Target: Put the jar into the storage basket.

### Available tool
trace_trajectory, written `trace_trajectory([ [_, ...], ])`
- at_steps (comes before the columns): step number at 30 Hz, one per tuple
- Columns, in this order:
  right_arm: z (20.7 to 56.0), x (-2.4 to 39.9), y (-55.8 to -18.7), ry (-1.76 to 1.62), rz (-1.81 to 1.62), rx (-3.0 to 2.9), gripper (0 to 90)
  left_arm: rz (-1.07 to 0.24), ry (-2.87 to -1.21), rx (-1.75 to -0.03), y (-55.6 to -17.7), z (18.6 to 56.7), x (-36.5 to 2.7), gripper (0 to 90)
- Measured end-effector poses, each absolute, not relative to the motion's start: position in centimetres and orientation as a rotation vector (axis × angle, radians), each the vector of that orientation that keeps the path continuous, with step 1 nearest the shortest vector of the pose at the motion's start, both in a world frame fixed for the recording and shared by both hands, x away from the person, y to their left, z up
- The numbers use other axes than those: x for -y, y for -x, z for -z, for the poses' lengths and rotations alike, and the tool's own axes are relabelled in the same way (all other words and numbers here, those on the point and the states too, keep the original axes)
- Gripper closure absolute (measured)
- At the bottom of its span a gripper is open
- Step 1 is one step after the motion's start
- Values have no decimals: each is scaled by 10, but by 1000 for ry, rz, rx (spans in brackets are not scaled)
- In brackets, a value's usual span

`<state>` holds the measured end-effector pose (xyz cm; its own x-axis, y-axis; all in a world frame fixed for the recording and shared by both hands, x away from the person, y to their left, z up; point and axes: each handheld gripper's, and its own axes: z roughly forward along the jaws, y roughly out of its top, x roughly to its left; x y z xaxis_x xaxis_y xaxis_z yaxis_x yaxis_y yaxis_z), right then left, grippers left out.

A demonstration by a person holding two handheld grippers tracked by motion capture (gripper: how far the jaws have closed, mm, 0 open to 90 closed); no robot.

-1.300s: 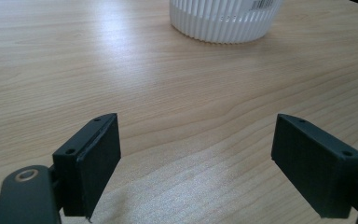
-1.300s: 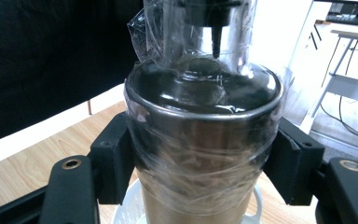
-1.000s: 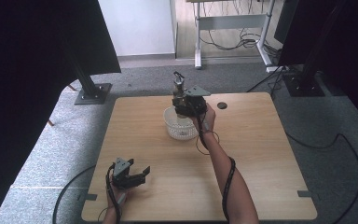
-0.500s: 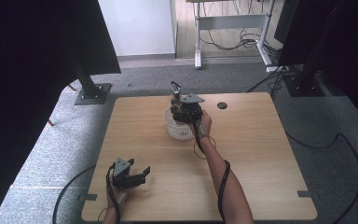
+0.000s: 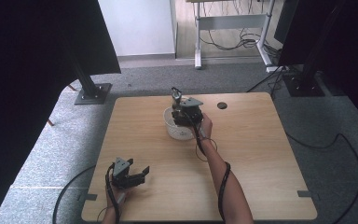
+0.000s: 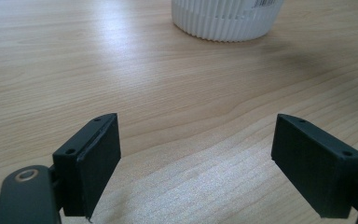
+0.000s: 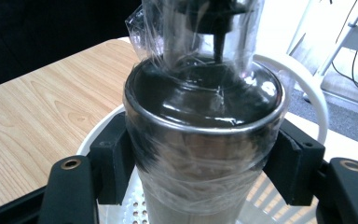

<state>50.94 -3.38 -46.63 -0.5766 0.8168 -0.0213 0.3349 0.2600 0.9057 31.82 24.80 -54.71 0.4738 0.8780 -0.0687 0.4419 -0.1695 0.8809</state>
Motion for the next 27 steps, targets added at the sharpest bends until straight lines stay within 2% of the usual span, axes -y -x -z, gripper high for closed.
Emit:
trace_trajectory([
  [10,466,51,-502,-1037,-1279,-2068,310,-589,-1792,-1121,-318,547,-248,154],
  [22,466,52,-498,-1019,-1276,-2073,309,-592,-1802,-1117,-318,547,-247,154],
  [27,466,51,-497,-1021,-1257,-2056,202,-591,-1801,-1118,-318,547,-247,153],
])
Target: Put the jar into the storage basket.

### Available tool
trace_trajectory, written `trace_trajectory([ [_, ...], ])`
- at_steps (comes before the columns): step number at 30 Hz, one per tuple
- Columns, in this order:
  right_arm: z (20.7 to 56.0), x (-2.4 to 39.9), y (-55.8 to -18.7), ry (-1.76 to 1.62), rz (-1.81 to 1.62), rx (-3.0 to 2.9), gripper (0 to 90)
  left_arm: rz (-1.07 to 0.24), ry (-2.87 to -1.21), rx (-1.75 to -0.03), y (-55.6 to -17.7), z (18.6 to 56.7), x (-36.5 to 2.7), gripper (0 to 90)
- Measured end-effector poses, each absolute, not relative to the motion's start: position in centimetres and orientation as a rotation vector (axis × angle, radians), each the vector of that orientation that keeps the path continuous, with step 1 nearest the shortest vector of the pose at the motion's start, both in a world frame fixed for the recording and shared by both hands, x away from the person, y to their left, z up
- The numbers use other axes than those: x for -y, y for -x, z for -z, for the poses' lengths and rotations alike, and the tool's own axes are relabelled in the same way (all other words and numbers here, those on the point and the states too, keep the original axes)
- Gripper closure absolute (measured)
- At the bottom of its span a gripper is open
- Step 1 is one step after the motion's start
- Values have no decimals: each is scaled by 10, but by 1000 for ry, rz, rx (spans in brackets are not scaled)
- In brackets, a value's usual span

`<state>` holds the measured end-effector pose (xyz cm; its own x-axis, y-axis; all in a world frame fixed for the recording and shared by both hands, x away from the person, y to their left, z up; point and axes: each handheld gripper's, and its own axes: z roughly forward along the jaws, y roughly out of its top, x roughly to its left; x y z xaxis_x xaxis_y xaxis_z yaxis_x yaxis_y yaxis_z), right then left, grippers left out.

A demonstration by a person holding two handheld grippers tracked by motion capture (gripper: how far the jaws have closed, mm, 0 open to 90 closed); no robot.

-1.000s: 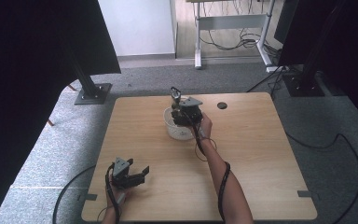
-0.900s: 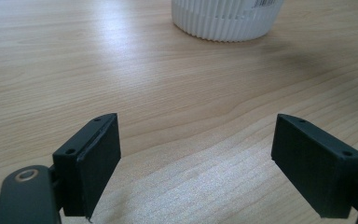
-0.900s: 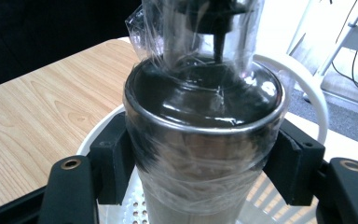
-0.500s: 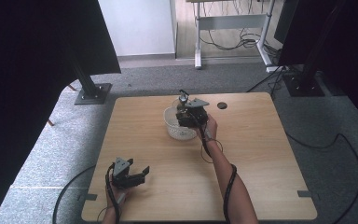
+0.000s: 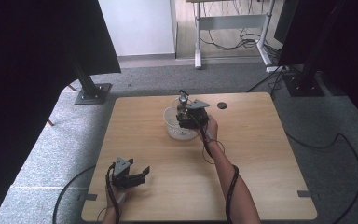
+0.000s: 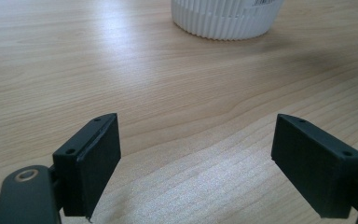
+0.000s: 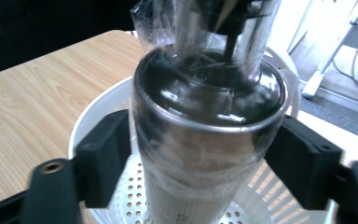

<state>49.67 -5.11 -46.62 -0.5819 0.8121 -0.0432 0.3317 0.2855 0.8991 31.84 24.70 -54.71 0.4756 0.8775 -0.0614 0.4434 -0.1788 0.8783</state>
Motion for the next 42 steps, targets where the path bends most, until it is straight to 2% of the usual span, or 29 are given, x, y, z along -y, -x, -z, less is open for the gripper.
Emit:
trace_trajectory([
  [4,464,54,-492,-1043,-1261,-2011,151,-592,-1804,-1117,-318,547,-247,153],
  [10,461,63,-482,-1045,-1285,-1985,124,-596,-1807,-1116,-318,547,-246,153],
  [26,464,103,-446,-1017,-1358,-1970,130,-606,-1816,-1119,-318,547,-245,153],
  [42,483,149,-384,-995,-1379,-1907,125,-624,-1836,-1114,-318,547,-242,152],
])
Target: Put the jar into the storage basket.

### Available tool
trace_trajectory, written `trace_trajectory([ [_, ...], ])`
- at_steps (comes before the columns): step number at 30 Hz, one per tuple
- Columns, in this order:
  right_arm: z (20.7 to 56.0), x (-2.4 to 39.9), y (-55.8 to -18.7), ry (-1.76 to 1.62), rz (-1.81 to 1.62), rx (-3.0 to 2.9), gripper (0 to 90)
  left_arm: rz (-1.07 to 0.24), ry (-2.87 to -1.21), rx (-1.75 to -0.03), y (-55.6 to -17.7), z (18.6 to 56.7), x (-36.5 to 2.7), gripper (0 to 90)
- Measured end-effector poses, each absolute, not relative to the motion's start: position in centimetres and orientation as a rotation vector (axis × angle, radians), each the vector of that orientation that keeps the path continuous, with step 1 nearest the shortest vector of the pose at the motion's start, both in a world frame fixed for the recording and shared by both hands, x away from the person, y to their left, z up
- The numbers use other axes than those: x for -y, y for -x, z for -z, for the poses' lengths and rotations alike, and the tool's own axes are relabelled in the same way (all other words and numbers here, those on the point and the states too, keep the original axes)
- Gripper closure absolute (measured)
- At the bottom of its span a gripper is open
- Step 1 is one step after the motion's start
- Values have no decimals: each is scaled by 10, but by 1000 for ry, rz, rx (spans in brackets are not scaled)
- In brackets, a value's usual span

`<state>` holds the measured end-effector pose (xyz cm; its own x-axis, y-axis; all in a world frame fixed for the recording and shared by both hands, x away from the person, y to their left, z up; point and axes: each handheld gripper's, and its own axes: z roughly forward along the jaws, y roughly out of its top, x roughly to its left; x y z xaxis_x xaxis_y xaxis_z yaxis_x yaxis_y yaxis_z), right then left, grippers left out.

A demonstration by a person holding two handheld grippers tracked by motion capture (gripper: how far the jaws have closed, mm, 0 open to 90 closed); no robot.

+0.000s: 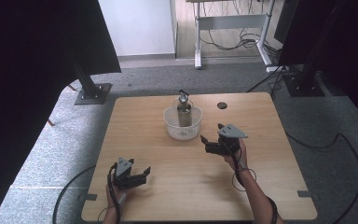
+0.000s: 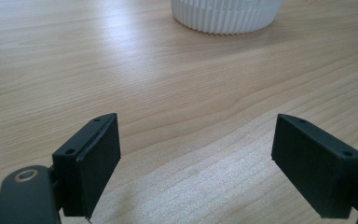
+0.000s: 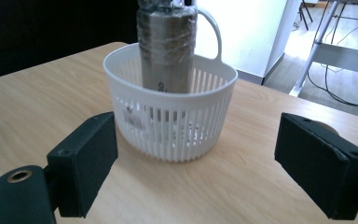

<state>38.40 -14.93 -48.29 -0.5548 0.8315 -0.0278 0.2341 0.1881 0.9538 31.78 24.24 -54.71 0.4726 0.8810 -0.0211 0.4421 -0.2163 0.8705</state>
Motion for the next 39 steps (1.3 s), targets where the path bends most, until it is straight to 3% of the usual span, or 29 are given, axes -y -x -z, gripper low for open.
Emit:
trace_trajectory([
  [19,516,200,-318,-1073,-1426,-1841,125,-639,-1863,-1108,-317,547,-238,149],
  [39,541,207,-316,-1246,-1386,-1833,72,-639,-1870,-1103,-317,547,-237,148],
])
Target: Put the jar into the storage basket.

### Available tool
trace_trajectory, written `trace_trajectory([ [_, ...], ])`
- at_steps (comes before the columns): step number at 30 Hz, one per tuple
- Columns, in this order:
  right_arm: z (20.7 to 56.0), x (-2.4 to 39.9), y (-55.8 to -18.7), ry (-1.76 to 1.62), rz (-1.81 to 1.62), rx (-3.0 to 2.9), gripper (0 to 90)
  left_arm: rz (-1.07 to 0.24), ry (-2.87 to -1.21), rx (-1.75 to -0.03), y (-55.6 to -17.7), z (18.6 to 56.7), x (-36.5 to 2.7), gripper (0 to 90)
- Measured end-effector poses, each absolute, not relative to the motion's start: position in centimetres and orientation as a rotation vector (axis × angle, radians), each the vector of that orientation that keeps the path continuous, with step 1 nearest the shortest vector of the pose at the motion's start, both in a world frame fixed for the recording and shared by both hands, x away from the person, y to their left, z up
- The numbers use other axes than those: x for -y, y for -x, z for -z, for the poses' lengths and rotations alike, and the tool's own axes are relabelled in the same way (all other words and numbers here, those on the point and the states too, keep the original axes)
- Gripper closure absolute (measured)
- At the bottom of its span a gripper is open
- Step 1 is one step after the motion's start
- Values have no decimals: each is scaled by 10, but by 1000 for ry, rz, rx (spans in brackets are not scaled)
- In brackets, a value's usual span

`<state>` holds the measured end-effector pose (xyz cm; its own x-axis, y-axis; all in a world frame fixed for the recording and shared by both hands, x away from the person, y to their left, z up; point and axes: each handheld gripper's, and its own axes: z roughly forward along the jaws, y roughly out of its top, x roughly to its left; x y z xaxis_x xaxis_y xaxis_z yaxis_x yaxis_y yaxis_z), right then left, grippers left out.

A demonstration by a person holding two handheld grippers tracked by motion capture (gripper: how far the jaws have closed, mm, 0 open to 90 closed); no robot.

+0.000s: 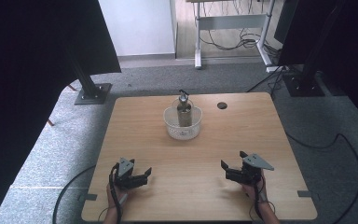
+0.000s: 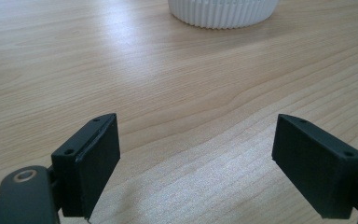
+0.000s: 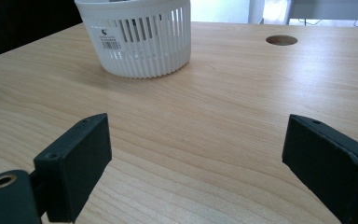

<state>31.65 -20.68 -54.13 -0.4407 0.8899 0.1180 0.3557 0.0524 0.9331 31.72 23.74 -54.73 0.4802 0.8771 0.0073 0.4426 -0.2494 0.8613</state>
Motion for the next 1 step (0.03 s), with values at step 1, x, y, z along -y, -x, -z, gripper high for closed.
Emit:
trace_trajectory([
  [1,541,207,-317,-1249,-1390,-1834,69,-638,-1871,-1104,-317,547,-237,148],
])
